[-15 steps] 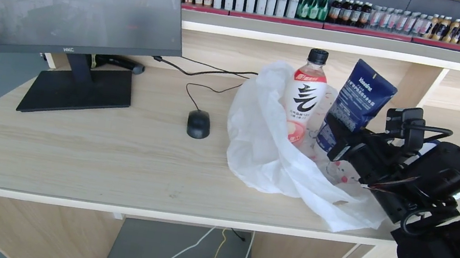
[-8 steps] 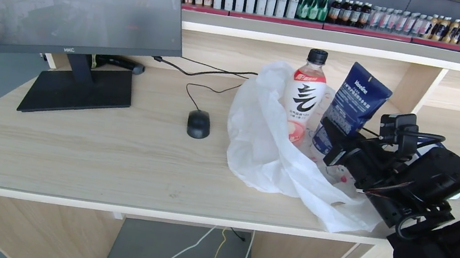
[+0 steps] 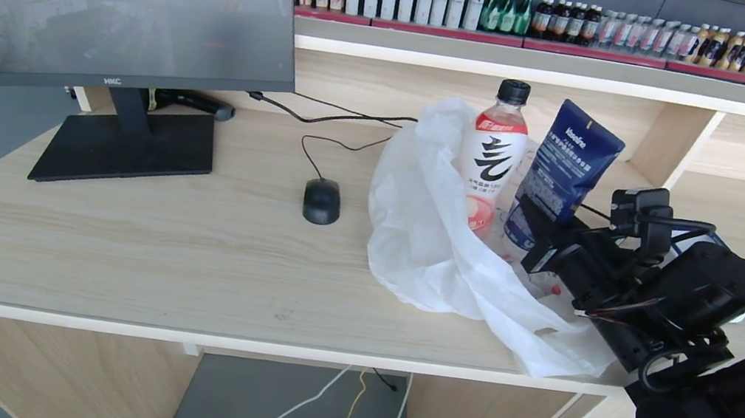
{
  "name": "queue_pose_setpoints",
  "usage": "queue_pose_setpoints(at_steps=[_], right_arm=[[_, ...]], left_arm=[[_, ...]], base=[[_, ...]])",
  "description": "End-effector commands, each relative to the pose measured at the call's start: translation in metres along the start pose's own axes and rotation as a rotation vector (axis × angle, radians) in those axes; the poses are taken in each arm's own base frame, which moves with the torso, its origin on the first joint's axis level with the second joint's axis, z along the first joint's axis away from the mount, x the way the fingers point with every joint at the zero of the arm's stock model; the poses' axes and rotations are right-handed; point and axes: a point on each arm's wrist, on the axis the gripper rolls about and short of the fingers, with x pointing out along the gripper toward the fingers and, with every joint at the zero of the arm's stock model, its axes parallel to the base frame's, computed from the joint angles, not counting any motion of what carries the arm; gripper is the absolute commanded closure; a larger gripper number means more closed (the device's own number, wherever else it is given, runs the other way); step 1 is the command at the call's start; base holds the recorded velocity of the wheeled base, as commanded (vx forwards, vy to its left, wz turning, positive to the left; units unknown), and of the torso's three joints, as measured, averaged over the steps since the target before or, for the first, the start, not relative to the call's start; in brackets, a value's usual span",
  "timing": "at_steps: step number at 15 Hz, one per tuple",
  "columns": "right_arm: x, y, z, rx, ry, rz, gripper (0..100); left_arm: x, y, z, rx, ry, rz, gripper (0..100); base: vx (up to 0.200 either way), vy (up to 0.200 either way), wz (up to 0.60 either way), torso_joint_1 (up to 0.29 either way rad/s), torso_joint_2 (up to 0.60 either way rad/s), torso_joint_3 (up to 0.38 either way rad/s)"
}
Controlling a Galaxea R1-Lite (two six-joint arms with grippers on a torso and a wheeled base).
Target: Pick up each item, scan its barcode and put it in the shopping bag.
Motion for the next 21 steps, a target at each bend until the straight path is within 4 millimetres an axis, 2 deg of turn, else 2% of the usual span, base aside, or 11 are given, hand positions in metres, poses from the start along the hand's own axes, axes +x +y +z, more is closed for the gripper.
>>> queue_pose_setpoints(at_steps=[1, 11, 12, 17, 21], right_arm=[[0.0, 0.0, -0.003, 0.0, 0.008, 0.001, 100], [0.0, 0.0, -0.003, 0.005, 0.008, 0.001, 100], [0.0, 0.0, -0.003, 0.005, 0.008, 0.001, 0], [-0.003, 0.0, 0.006, 0.005, -0.011, 0.0, 0], [-0.019, 0.0, 0.025, 0.004, -0.033, -0.001, 0]], left_arm=[[0.0, 0.0, 0.0, -0.001, 0.0, 0.0, 0], [0.0, 0.0, 0.0, -0.001, 0.0, 0.0, 0], [0.0, 0.0, 0.0, -0.001, 0.0, 0.0, 0], [0.0, 0.0, 0.0, -0.001, 0.0, 0.0, 0], [0.0, 0.0, 0.0, -0.001, 0.0, 0.0, 0]], base=[[0.0, 0.0, 0.0, 0.0, 0.0, 0.0], [0.0, 0.0, 0.0, 0.0, 0.0, 0.0], [0.0, 0.0, 0.0, 0.0, 0.0, 0.0], [0.0, 0.0, 0.0, 0.0, 0.0, 0.0], [0.0, 0.0, 0.0, 0.0, 0.0, 0.0]])
